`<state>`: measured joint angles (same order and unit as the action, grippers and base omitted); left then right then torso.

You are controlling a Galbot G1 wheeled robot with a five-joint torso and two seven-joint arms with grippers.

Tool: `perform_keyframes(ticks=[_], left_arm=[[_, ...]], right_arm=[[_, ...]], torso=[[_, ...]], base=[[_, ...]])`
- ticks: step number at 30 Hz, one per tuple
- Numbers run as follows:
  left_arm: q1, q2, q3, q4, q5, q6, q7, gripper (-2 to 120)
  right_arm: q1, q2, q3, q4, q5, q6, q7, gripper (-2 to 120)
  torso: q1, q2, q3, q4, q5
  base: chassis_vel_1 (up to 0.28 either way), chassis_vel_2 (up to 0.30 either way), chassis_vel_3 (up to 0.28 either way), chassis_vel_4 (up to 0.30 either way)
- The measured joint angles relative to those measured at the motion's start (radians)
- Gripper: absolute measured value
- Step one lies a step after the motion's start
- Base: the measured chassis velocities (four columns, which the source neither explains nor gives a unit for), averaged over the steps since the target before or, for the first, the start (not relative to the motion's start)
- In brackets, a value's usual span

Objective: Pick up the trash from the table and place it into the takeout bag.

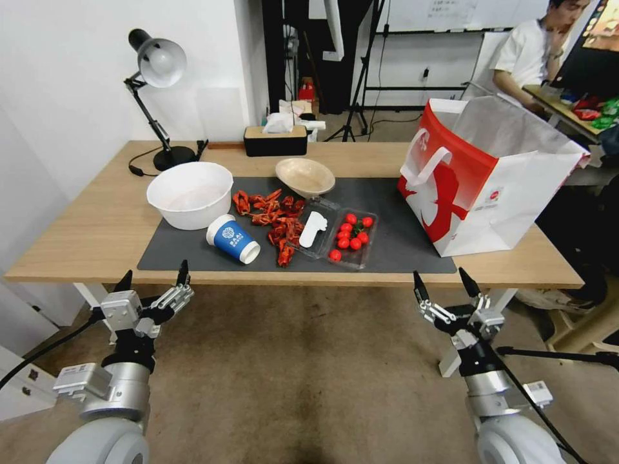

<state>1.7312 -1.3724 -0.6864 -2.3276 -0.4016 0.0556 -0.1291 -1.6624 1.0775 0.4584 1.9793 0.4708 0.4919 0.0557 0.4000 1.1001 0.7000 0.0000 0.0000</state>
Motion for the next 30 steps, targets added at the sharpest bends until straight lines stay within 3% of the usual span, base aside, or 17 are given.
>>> perform_keyframes(ticks=[9, 13, 16, 18, 19, 21, 22, 23, 24, 26, 28, 30], left_arm=[[-0.023, 0.032, 0.013, 0.034, -0.040, 0.002, -0.004, 100], [-0.065, 0.091, 0.026, 0.049, -0.066, 0.025, -0.011, 100], [-0.109, 0.161, 0.045, 0.042, -0.180, 0.088, -0.033, 100], [-0.128, 0.222, 0.059, 0.015, -0.326, 0.159, -0.076, 100], [-0.128, 0.222, 0.059, 0.015, -0.326, 0.159, -0.076, 100], [-0.122, 0.264, 0.050, -0.021, -0.451, 0.217, -0.151, 100], [-0.122, 0.264, 0.050, -0.021, -0.451, 0.217, -0.151, 100], [-0.144, 0.292, 0.051, -0.037, -0.538, 0.259, -0.205, 100], [-0.144, 0.292, 0.051, -0.037, -0.538, 0.259, -0.205, 100], [-0.194, 0.330, 0.056, -0.043, -0.614, 0.314, -0.286, 100], [-0.215, 0.345, 0.058, -0.035, -0.640, 0.324, -0.316, 100], [-0.265, 0.375, 0.070, -0.008, -0.739, 0.341, -0.367, 100]], right_arm=[[-0.032, 0.023, -0.010, 0.006, -0.003, -0.050, 0.025, 100], [-0.033, 0.029, -0.014, 0.013, -0.008, -0.062, 0.029, 100], [-0.034, 0.031, -0.016, 0.021, -0.014, -0.073, 0.032, 100], [-0.015, 0.021, -0.037, 0.024, -0.020, -0.095, 0.047, 100], [-0.015, 0.021, -0.037, 0.024, -0.020, -0.095, 0.047, 100], [0.050, -0.010, -0.079, 0.012, -0.021, -0.134, 0.061, 100], [0.050, -0.010, -0.079, 0.012, -0.021, -0.134, 0.061, 100], [0.067, -0.023, -0.087, 0.011, -0.021, -0.154, 0.070, 100], [0.067, -0.023, -0.087, 0.011, -0.021, -0.154, 0.070, 100], [0.074, -0.037, -0.090, 0.017, -0.024, -0.172, 0.082, 100], [0.073, -0.043, -0.091, 0.023, -0.025, -0.186, 0.087, 100], [0.064, -0.047, -0.088, 0.041, -0.030, -0.204, 0.099, 100]], torso=[[0.000, 0.000, 0.000, 0.0001, -0.0001], [0.000, 0.000, 0.000, 0.0000, 0.0000], [0.000, 0.000, 0.000, -0.0001, 0.0000], [0.000, 0.000, 0.000, -0.0014, -0.0003], [0.000, 0.000, 0.000, -0.0014, -0.0003], [0.000, 0.000, 0.000, 0.0010, 0.0005], [0.000, 0.000, 0.000, 0.0010, 0.0005], [0.000, 0.000, 0.000, 0.0012, 0.0002], [0.000, 0.000, 0.000, 0.0012, 0.0002], [0.000, 0.000, 0.000, -0.0006, -0.0003], [0.000, 0.000, 0.000, -0.0003, -0.0001], [0.000, 0.000, 0.000, 0.0000, -0.0001]], base=[[0.000, 0.000, 0.000, 0.000], [0.000, 0.000, 0.000, 0.000], [0.000, 0.000, 0.000, 0.000], [0.000, 0.000, 0.000, 0.000], [0.000, 0.000, 0.000, 0.000], [0.000, 0.000, 0.000, 0.000], [0.000, 0.000, 0.000, 0.000], [0.000, 0.000, 0.000, 0.000], [0.000, 0.000, 0.000, 0.000], [0.000, 0.000, 0.000, 0.000], [0.000, 0.000, 0.000, 0.000], [0.000, 0.000, 0.000, 0.000]])
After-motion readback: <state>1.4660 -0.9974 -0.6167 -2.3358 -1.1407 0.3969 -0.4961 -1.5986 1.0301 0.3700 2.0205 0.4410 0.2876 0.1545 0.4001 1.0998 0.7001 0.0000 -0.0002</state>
